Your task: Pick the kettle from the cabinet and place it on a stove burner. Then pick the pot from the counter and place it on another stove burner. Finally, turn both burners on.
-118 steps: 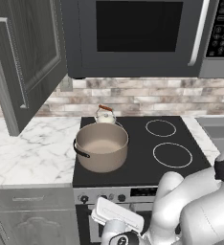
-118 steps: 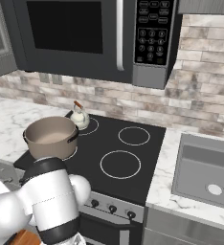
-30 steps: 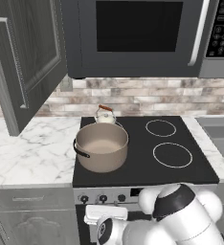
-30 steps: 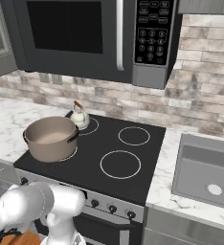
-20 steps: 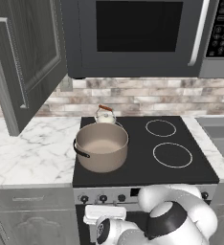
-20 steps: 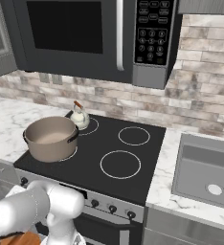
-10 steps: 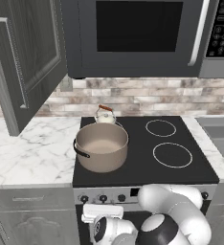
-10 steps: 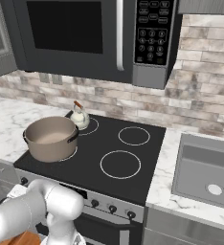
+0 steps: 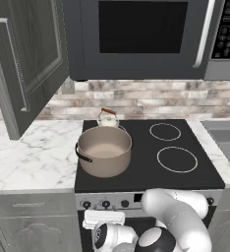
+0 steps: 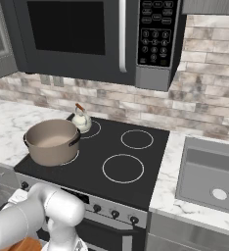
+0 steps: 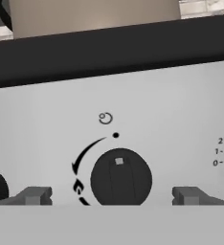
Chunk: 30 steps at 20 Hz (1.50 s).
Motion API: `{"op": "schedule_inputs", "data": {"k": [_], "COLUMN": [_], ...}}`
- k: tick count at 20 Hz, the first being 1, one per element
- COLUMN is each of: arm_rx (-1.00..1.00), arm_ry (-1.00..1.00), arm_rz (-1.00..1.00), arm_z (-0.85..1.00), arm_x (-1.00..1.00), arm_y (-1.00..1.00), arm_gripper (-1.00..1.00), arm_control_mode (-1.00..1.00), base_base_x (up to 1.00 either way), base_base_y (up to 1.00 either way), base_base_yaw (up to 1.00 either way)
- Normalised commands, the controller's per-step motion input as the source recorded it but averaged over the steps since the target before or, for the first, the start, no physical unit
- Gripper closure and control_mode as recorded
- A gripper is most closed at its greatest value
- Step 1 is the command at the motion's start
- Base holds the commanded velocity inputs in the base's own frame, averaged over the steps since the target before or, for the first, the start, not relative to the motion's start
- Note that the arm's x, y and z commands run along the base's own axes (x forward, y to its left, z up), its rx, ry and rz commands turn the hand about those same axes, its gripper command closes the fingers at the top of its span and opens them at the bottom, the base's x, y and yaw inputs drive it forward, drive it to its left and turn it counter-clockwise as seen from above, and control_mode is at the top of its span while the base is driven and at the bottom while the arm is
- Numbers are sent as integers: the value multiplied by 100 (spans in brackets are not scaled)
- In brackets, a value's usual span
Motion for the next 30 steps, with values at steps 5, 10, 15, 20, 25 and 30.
{"op": "schedule_inputs", "data": {"k": [5, 10, 15, 20, 25, 30], "arm_rx": [0, 0, 0, 0, 0, 0], "arm_ry": [-1, -3, -4, -2, 0, -2], "arm_rz": [0, 0, 0, 0, 0, 0], "arm_z": [0, 0, 0, 0, 0, 0], "arm_x": [1, 2, 0, 0, 1, 8], "arm_y": [0, -1, -2, 0, -1, 0], "arm_gripper": [-100, -100, -100, -100, 100, 100], "arm_control_mode": [-100, -100, -100, -100, -100, -100], "base_base_x": [0, 0, 0, 0, 0, 0], "base_base_y": [0, 0, 0, 0, 0, 0], "base_base_yaw": [0, 0, 0, 0, 0, 0]}}
